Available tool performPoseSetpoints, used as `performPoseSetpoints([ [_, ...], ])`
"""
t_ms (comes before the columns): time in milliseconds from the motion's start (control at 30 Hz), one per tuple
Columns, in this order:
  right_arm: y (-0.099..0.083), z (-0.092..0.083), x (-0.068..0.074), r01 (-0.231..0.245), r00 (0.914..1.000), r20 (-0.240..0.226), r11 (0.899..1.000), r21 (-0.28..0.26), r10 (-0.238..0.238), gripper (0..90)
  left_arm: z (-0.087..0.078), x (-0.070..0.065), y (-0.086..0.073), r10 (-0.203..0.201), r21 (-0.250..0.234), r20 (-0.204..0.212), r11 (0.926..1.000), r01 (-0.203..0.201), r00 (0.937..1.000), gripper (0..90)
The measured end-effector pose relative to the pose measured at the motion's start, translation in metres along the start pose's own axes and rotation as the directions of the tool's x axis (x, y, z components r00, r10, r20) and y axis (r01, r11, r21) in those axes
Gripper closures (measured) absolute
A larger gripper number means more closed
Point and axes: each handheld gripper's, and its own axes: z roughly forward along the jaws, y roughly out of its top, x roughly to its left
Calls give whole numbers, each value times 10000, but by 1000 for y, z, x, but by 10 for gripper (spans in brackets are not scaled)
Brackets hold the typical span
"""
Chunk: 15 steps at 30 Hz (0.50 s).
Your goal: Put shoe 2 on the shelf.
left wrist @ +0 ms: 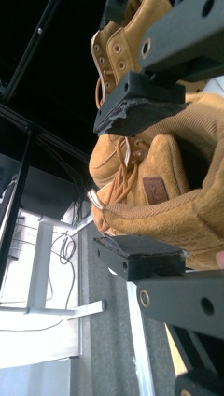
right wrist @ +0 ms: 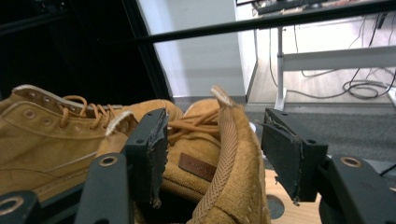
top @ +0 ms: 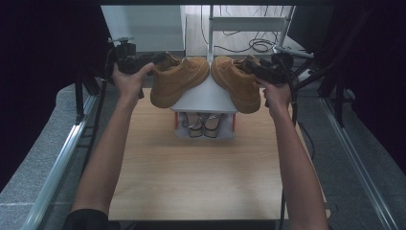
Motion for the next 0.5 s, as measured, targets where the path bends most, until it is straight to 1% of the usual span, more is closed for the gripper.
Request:
performPoseSetpoints([
  [100,3,-9,0,160,9999,-33,9998,-118,-160,406,-6,0,-1,268,81,-190,9996,-266,9995,413],
  [267,5,-29,-2,320,9995,-61,9990,-324,-322,435,-25,4,-3,398,-57,-133,9992,-399,9991,476],
  [300,5,-33,-4,365,9993,-77,9987,-354,-368,438,-29,6,-3,384,-29,-124,9993,-384,9992,482],
  [333,5,-37,-6,478,9988,-53,9983,-337,-480,440,-35,8,-3,384,-29,-206,9993,-385,9990,484],
  [367,4,-42,-8,557,9984,67,9980,-306,-555,447,-40,11,-4,346,-114,-216,9993,-349,9992,501],
  [433,3,-49,-14,514,9986,111,9984,-252,-511,459,-51,16,-5,311,-232,-286,9992,-318,9991,542],
  [500,2,-54,-19,455,9988,211,9986,-266,-449,478,-58,20,-7,343,-212,-388,9992,-352,9987,586],
])
